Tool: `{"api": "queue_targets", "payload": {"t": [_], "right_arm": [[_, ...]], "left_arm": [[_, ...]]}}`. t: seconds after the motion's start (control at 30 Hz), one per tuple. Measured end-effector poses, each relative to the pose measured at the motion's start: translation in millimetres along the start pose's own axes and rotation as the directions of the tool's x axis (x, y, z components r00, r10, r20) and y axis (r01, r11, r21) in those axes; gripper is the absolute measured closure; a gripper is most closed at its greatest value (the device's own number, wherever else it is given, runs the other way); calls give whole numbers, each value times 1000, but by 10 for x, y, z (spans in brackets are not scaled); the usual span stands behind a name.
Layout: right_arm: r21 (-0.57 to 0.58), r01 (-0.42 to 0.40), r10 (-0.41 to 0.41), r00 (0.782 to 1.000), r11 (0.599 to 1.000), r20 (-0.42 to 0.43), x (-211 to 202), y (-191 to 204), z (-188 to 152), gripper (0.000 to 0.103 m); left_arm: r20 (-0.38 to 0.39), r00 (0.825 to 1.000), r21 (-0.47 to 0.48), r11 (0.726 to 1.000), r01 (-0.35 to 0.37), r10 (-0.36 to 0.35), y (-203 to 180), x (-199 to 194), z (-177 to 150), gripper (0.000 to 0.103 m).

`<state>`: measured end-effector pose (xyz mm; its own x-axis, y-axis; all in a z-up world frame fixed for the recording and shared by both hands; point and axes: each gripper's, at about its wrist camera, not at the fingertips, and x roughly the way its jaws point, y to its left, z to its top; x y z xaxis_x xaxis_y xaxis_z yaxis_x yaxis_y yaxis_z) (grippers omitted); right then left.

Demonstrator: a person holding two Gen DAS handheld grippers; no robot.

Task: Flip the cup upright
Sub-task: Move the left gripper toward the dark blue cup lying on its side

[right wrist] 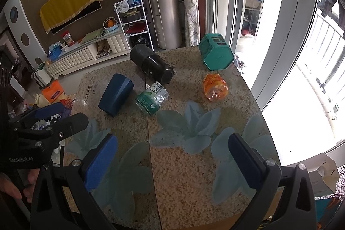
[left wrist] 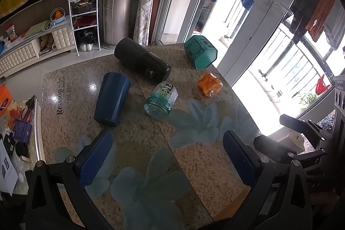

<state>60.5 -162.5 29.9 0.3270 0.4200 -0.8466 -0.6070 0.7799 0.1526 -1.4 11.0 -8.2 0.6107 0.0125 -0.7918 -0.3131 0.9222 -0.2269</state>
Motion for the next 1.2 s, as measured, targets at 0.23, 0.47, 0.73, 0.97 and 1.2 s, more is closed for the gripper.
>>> {"api": "queue_targets", "payload": {"t": [0.23, 0.47, 0.73, 0.97, 1.2], "right_arm": [[7, -17, 18, 999, 1000, -40, 112, -30, -10, 0], [10, -35, 36, 995, 999, -92, 253, -41, 23, 0], [11, -64, 65, 985, 998, -162, 457, -71, 71, 0], [15, -73, 74, 976, 997, -202, 643, -128, 128, 0], [24, -79, 82, 965, 997, -249, 829, -235, 152, 0]], "left_arm": [[-40, 999, 6, 1000, -31, 31, 134, 110, 36, 0], [-109, 991, 44, 996, -76, 80, 278, 318, 76, 0], [-198, 970, 124, 986, -115, 138, 452, 595, 193, 0], [-264, 949, 140, 980, -140, 173, 621, 935, 324, 0], [-328, 924, 142, 977, -157, 196, 825, 1356, 446, 0]]}}
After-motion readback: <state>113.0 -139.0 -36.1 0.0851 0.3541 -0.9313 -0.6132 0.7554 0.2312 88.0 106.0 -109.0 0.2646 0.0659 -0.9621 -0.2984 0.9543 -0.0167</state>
